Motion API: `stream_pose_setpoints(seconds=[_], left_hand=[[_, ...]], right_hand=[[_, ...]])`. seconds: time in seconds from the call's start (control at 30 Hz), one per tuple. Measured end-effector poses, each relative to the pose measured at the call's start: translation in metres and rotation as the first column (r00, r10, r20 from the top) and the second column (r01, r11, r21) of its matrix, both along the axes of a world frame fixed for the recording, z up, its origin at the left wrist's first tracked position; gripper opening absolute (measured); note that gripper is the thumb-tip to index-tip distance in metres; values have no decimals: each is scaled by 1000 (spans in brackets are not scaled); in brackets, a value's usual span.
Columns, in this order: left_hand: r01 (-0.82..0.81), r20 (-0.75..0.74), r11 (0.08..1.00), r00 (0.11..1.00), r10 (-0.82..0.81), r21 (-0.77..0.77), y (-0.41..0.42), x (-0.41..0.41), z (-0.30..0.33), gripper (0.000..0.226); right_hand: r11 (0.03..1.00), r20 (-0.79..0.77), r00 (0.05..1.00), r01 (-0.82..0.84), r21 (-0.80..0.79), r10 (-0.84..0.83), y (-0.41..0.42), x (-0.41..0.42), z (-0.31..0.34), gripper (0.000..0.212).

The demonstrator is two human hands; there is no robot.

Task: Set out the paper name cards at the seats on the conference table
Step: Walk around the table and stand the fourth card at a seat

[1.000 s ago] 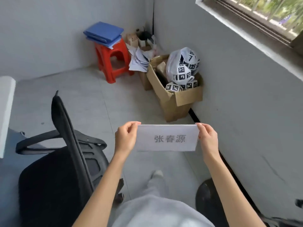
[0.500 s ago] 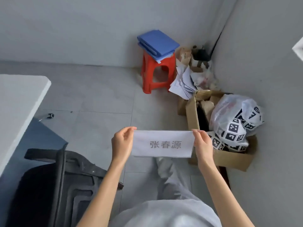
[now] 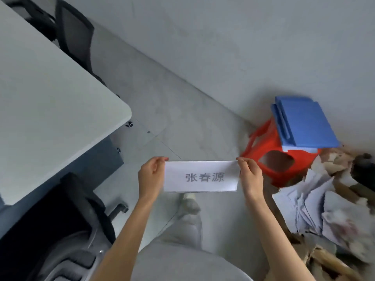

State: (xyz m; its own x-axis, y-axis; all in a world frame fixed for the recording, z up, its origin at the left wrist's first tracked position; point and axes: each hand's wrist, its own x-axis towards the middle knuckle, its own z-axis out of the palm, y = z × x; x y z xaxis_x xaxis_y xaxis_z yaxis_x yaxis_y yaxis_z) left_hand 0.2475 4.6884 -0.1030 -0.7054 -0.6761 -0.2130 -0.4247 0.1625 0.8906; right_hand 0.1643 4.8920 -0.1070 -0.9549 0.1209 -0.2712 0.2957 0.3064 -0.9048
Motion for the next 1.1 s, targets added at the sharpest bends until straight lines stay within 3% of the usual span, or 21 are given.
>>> stream_pose_setpoints(seconds=[0.4,0.6,0.7,0.87,0.97,1.1], left_hand=[[-198,-25,980,980,197,-36,-104,-251,10,23],[-476,-11,879,879,476,-32,-157,-315,6,23],[-631,-16,776,776,631,-6,-182,-335,0,22],[-879,-11,476,475,880,19,-212,-353,3,28],[-960,-19,280,280,960,15,-231,-347,9,29],[-996,-20,87,87,996,2,-255,-321,8,30]], right_hand=[[967,-31,967,-252,-31,251,-128,-298,16,21],[865,25,866,-497,-70,500,-222,-403,10,18],[757,29,758,-648,-83,652,-284,-446,9,16],[496,14,496,-867,-36,868,-391,-478,14,11],[307,2,307,-952,-19,952,-452,-472,20,12],[85,-2,85,-996,-42,996,-523,-438,18,13]])
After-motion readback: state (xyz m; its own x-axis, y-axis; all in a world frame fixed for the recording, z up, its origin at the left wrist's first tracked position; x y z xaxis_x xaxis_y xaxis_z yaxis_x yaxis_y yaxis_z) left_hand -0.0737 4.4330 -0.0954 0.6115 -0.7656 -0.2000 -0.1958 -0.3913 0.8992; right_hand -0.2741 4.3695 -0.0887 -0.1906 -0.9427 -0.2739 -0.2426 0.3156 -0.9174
